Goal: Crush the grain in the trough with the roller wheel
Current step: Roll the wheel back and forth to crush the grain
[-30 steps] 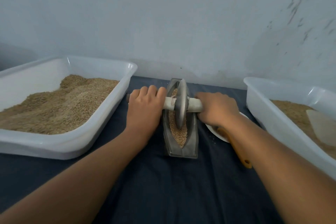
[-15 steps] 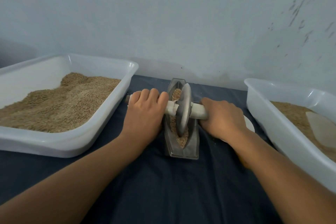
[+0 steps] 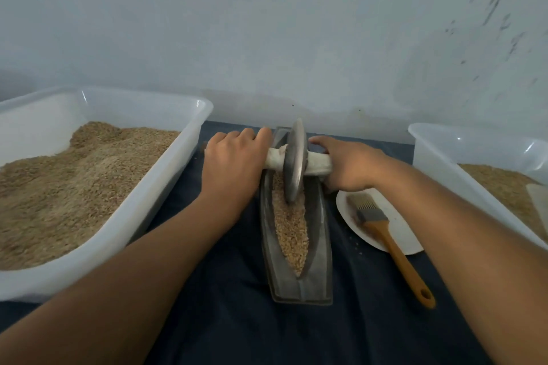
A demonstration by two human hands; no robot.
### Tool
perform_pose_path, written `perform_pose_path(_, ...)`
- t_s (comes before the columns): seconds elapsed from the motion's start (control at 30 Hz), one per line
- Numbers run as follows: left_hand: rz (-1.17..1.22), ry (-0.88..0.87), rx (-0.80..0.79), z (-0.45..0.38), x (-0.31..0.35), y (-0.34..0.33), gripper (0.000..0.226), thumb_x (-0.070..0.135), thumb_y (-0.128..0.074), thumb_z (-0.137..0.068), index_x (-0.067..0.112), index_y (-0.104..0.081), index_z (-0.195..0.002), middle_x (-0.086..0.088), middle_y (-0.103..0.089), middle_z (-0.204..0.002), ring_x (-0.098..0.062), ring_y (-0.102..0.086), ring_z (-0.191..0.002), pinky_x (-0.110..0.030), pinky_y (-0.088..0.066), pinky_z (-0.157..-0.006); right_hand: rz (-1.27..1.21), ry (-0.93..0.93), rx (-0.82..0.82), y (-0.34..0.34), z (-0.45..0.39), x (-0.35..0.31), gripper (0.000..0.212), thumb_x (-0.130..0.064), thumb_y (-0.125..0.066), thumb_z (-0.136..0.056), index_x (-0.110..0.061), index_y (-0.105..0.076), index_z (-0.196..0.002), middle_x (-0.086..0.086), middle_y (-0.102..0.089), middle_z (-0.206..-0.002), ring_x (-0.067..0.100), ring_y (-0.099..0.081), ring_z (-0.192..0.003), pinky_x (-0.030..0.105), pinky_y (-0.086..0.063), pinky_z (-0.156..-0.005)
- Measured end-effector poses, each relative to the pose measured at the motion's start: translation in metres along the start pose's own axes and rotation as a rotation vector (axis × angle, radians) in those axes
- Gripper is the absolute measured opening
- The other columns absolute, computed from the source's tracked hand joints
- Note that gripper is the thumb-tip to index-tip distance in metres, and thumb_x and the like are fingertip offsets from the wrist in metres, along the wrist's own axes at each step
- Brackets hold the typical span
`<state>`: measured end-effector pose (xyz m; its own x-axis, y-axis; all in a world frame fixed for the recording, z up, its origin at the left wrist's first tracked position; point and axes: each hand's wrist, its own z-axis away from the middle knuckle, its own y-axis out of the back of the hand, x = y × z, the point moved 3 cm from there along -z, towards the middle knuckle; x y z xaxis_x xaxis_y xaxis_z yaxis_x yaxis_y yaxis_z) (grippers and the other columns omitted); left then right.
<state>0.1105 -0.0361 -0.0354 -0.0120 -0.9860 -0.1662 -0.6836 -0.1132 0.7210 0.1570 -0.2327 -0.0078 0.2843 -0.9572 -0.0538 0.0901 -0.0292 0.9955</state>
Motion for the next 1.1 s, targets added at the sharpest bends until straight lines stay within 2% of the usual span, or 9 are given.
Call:
perform_pose_path(0.17,-0.031,0.004,-0.031,-0.016,0.0,-0.005,0.02,0.014,-0.063,-0.083,0.024,-0.048,-0.091,0.006,-0.052,-0.073,-0.016,-0.041,-0.06,-0.032,-0.029,-0.06,-0.195,0.037,-0.118,0.006,-0.014,0.002,0.108,-0.012,-0.084,-0.072,-0.037,-0.023,-0.159,0.001,-0.065,-0.116,0.022,-0.068,-0.094,0.042,-0.06,-0.081)
perform_pose_path(0.23,-0.031,0.01,-0.043,-0.019,-0.001,-0.006,0.018,0.016,-0.063,-0.084,0.025,-0.05,-0.093,0.006,-0.054,-0.074,-0.016,-0.042,-0.061,-0.032,-0.029,-0.06,-0.194,0.037,-0.138,0.008,-0.019,0.002,0.11,-0.013,-0.085,-0.071,-0.036,-0.024,-0.159,-0.001,-0.061,-0.118,0.022,-0.065,-0.099,0.036,-0.056,-0.075)
perform_pose_path(0.3,-0.022,0.028,-0.053,-0.018,-0.002,-0.007,0.017,0.018,-0.063,-0.085,0.026,-0.051,-0.092,0.007,-0.054,-0.075,-0.015,-0.043,-0.061,-0.031,-0.028,-0.059,-0.131,0.039,-0.127,0.01,-0.023,0.001,0.11,-0.017,-0.086,-0.07,-0.036,-0.024,-0.159,-0.001,-0.06,-0.129,0.023,-0.06,-0.108,0.034,-0.051,-0.082)
perform_pose_path(0.37,0.008,0.041,-0.041,-0.014,-0.003,-0.007,0.015,0.019,-0.063,-0.085,0.025,-0.05,-0.091,0.006,-0.055,-0.075,-0.015,-0.044,-0.061,-0.031,-0.028,-0.06,-0.07,0.027,-0.081,0.01,-0.024,-0.001,0.107,-0.023,-0.083,-0.069,-0.039,-0.026,-0.158,-0.002,-0.06,-0.134,0.024,-0.059,-0.112,0.039,-0.052,-0.09)
perform_pose_path(0.5,0.032,0.026,0.005,-0.001,-0.004,-0.004,0.019,0.017,-0.066,-0.083,0.023,-0.049,-0.087,0.006,-0.052,-0.072,-0.017,-0.046,-0.061,-0.031,-0.029,-0.06,0.033,0.019,0.041,0.005,-0.015,-0.002,0.088,-0.035,-0.071,-0.072,-0.05,-0.032,-0.15,-0.01,-0.063,-0.13,0.021,-0.061,-0.111,0.035,-0.048,-0.075)
perform_pose_path(0.63,0.045,-0.002,0.077,0.019,0.001,0.006,0.024,0.005,-0.065,-0.079,0.019,-0.046,-0.083,0.001,-0.048,-0.069,-0.019,-0.038,-0.061,-0.034,-0.032,-0.061,0.057,0.022,0.143,-0.005,0.005,-0.005,0.069,-0.038,-0.063,-0.077,-0.055,-0.041,-0.139,-0.013,-0.066,-0.12,0.022,-0.063,-0.107,0.035,-0.043,-0.07)
perform_pose_path(0.8,0.058,-0.026,0.085,0.042,0.005,0.022,0.018,0.011,-0.063,-0.084,0.017,-0.049,-0.094,-0.004,-0.053,-0.085,-0.025,-0.05,-0.078,-0.038,-0.041,-0.074,0.082,0.001,0.292,-0.015,0.037,-0.009,0.045,-0.033,-0.061,-0.078,-0.046,-0.054,-0.12,-0.01,-0.065,-0.092,0.023,-0.061,-0.081,0.032,-0.037,-0.058)
perform_pose_path(1.0,0.052,-0.067,-0.002,0.067,0.002,0.044,0.026,0.018,-0.063,-0.084,0.021,-0.049,-0.106,-0.001,-0.053,-0.097,-0.023,-0.051,-0.088,-0.036,-0.041,-0.083,0.146,0.003,0.479,-0.02,0.077,-0.019,0.027,-0.034,-0.062,-0.083,-0.039,-0.061,-0.11,-0.009,-0.062,-0.082,0.021,-0.05,-0.07,0.028,-0.019,-0.049)
perform_pose_path(1.1,0.094,-0.088,-0.071,0.07,-0.002,0.056,0.03,0.025,-0.065,-0.083,0.024,-0.047,-0.108,0.002,-0.056,-0.101,-0.022,-0.053,-0.093,-0.035,-0.041,-0.085,0.19,0.008,0.549,-0.019,0.095,-0.022,0.02,-0.038,-0.063,-0.086,-0.036,-0.062,-0.106,-0.008,-0.062,-0.08,0.021,-0.047,-0.066,0.028,-0.017,-0.048)
